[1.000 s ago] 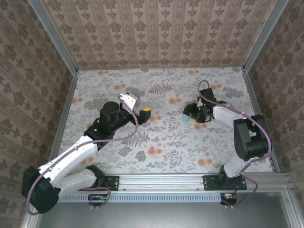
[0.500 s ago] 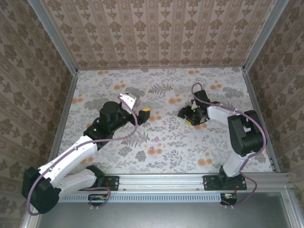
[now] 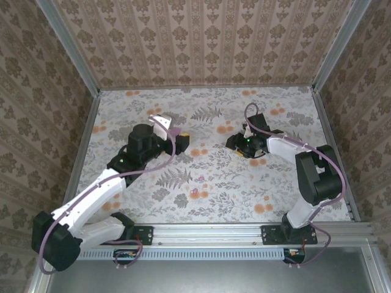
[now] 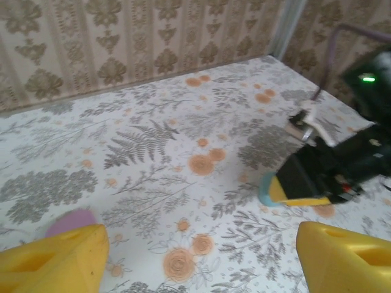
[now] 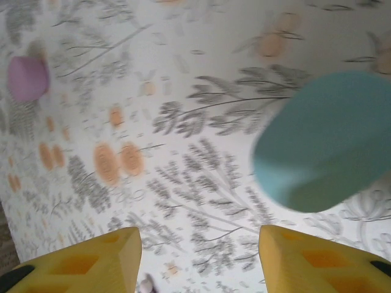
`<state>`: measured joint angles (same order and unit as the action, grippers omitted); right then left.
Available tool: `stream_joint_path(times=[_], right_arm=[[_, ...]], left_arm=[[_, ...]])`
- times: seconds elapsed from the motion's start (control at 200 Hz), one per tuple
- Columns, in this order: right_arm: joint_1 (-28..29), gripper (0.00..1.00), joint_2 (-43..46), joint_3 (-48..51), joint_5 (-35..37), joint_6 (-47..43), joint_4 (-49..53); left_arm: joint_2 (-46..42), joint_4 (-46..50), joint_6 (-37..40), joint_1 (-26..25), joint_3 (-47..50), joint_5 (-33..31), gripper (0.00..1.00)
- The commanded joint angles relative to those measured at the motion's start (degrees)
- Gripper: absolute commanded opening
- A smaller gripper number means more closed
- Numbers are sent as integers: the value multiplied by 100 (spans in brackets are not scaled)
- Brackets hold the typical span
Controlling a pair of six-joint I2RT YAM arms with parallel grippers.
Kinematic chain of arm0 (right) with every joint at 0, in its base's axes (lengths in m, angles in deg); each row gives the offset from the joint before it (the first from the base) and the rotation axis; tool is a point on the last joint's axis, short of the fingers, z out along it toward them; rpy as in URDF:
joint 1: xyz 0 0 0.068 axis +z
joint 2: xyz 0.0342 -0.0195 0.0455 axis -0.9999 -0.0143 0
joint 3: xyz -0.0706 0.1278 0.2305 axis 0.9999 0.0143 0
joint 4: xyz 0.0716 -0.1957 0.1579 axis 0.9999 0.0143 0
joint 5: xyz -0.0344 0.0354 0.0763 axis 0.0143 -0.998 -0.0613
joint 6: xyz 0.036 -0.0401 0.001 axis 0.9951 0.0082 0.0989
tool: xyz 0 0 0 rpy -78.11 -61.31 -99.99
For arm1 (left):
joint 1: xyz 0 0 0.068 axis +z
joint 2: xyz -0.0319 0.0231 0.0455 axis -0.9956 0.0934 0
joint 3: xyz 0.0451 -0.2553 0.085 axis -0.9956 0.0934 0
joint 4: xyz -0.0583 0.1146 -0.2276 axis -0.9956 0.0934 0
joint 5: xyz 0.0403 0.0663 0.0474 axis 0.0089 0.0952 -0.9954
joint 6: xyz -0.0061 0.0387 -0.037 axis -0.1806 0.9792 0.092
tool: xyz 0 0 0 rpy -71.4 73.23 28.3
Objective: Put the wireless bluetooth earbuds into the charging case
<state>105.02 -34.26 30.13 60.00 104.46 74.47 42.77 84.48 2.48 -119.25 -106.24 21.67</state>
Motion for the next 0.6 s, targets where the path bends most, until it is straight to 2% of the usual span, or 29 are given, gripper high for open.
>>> stream_joint_path(times=[0.0,0.245,0.42,0.595], right_arm=[[247,55,307,-158,45,-520,-192],[962,55,114,-494,808,-2411,-814],[1293,56,-440,-1114,803,-4168,-791],[1369,56,-1052,-1719,652,-5041,-579]], left_arm=[[365,744,-603,404,-367,-81,80],[1449,1157,-1258,1482,-929,644,79],[2358,1259,-1544,1998,-1396,1055,77],[3312,1457,-1608,2220,-1974,1328,73]])
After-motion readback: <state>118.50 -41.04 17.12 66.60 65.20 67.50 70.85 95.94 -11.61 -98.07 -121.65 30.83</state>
